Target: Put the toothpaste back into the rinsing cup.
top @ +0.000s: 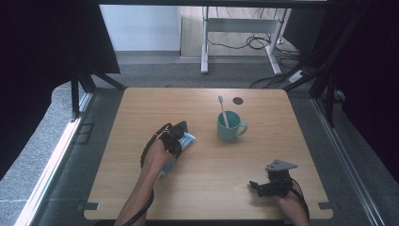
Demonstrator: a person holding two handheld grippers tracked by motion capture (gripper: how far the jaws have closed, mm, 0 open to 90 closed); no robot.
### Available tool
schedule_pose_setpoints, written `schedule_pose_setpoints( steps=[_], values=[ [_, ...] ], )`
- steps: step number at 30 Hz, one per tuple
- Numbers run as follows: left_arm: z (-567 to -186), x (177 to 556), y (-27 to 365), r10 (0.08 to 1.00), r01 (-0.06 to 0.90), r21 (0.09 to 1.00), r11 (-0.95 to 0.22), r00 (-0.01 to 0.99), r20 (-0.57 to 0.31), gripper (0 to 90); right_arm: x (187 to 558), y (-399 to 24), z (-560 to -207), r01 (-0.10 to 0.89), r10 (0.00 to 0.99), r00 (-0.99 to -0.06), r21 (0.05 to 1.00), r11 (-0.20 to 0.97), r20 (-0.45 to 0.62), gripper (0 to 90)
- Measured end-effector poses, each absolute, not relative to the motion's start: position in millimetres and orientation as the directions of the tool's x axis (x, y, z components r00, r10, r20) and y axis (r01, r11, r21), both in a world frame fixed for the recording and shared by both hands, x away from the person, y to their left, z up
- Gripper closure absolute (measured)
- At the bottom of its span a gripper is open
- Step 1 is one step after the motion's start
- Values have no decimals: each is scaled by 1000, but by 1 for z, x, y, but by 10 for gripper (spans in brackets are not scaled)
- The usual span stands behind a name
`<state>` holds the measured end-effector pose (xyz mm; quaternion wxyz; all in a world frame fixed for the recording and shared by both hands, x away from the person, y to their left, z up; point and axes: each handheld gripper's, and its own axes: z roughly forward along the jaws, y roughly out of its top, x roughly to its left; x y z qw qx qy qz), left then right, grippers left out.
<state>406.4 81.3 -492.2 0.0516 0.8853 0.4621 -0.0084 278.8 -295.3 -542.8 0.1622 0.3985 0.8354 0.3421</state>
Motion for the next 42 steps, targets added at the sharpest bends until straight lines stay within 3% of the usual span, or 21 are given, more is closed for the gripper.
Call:
schedule_pose_setpoints(
  steps=[7,18,27,35,42],
  values=[
    [-492,405,83,797,800,151,-580,596,-95,734,279,-295,-543,555,777,-630,701,449,2,0],
    [-480,399,94,784,761,340,-552,613,-101,735,279,-295,-543,555,777,-630,700,449,2,0],
    [-461,391,100,754,671,568,-476,644,-130,735,279,-295,-543,555,776,-630,700,449,1,0],
    [-453,386,98,729,585,699,-411,672,-134,735,279,-295,-543,554,776,-630,701,449,1,0],
    [-444,386,89,710,535,751,-388,693,-127,735,279,-295,-543,552,775,-631,702,450,0,0]
  ],
)
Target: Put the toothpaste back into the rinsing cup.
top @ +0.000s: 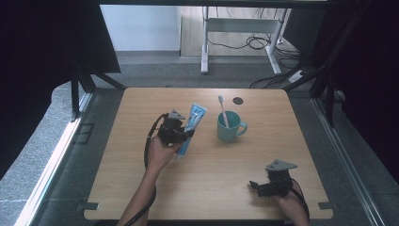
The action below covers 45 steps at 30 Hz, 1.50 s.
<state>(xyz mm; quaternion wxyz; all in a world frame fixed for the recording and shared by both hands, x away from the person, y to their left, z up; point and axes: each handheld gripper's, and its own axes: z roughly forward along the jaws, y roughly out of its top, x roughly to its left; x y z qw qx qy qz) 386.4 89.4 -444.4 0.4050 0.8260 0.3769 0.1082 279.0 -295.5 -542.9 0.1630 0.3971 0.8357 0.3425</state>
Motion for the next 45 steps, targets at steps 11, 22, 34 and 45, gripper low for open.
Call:
schedule_pose_setpoints(
  steps=[11,22,34,45],
  values=[
    [-426,389,67,687,463,807,-366,720,-102,734,279,-295,-543,552,775,-632,703,449,1,0],
    [-411,400,36,673,402,838,-369,738,-58,734,279,-296,-543,551,774,-633,703,449,2,0],
    [-395,416,14,653,362,855,-371,757,-38,734,279,-296,-543,550,774,-634,704,449,2,0],
    [-383,427,-1,643,329,880,-342,765,-36,734,279,-296,-543,550,773,-634,705,449,2,1]
  ],
)
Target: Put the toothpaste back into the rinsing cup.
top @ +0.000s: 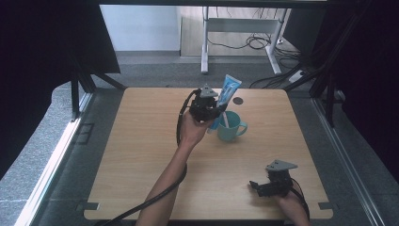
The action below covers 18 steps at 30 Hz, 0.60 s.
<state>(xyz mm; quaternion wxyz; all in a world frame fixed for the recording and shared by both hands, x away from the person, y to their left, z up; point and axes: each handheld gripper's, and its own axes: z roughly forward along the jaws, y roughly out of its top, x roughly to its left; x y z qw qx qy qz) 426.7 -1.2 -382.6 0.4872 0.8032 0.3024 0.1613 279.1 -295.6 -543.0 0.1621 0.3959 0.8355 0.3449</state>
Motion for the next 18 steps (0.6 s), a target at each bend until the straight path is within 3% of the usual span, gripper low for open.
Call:
schedule_pose_setpoints(
  steps=[18],
  values=[
    [-378,442,-20,656,293,915,-278,753,-42,733,279,-296,-543,549,772,-635,705,450,2,2]
  ],
)
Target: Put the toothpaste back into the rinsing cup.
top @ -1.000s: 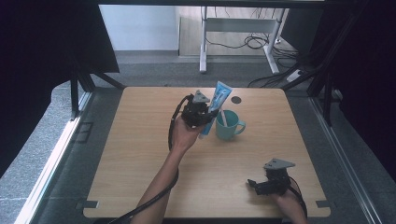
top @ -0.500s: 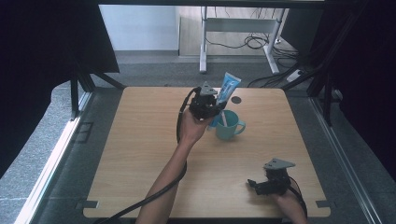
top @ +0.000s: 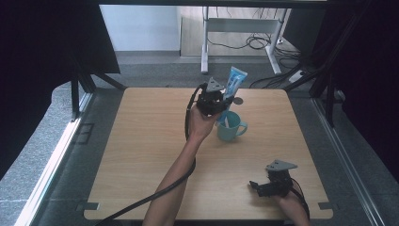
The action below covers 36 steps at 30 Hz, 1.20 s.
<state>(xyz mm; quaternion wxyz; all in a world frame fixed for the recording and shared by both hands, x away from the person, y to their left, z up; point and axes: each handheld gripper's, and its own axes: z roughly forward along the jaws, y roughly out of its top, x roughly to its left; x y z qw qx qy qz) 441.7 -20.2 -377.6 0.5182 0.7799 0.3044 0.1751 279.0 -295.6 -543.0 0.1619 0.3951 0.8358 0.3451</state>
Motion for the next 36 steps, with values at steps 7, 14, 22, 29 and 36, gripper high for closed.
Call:
schedule_pose_setpoints(
  steps=[7,14,22,29,36],
  values=[
    [-381,449,-31,663,281,923,-264,747,-38,733,279,-296,-543,548,771,-636,706,450,2,3],
    [-390,455,-40,677,267,929,-255,736,-25,733,279,-296,-543,546,770,-638,706,450,2,4],
    [-400,460,-46,682,268,933,-239,730,-35,732,279,-296,-543,545,769,-639,707,451,3,6],
    [-413,460,-49,686,262,935,-240,727,-27,732,279,-296,-543,545,768,-640,707,451,4,7],
    [-425,458,-50,686,258,939,-228,727,-33,731,279,-296,-543,544,767,-641,707,452,3,8]
  ],
)
